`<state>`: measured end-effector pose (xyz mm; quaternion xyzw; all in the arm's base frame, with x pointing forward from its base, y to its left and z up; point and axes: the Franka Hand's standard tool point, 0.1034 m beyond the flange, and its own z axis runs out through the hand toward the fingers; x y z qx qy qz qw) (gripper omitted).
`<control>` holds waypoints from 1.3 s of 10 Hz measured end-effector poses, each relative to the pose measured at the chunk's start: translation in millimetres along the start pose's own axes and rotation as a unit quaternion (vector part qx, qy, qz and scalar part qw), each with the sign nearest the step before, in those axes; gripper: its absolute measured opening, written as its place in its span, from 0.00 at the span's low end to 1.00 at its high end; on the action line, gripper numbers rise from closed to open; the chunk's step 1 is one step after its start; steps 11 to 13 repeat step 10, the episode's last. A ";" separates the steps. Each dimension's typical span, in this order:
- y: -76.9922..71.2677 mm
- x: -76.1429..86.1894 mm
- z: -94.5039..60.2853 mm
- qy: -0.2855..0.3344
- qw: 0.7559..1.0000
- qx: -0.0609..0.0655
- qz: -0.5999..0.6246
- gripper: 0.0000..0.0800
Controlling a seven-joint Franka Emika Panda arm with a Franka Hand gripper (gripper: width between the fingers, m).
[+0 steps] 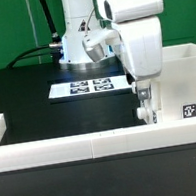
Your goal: Assemble drawer
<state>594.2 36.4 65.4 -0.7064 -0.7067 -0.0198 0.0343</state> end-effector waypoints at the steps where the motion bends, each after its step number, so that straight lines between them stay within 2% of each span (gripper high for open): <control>1: 0.3 2.2 -0.3 0.000 1.000 0.000 0.000 0.81; 3: 0.0 0.1 -0.1 -0.001 1.000 0.001 0.003 0.81; 4: -0.2 -6.7 0.1 -0.002 1.000 0.001 -0.003 0.81; 6: -1.0 -33.1 -2.2 -0.007 1.000 0.001 -0.003 0.81; 8: -4.3 -47.8 -16.9 -0.020 1.000 -0.010 0.015 0.81; 9: -7.4 -48.8 -22.2 -0.022 0.999 -0.018 0.018 0.81; 13: -8.0 -48.5 -19.4 -0.022 0.999 -0.016 0.018 0.81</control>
Offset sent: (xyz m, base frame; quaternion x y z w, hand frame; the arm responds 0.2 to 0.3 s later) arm -0.0021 -0.0134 0.0002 0.0060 -0.0054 -0.0077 0.9999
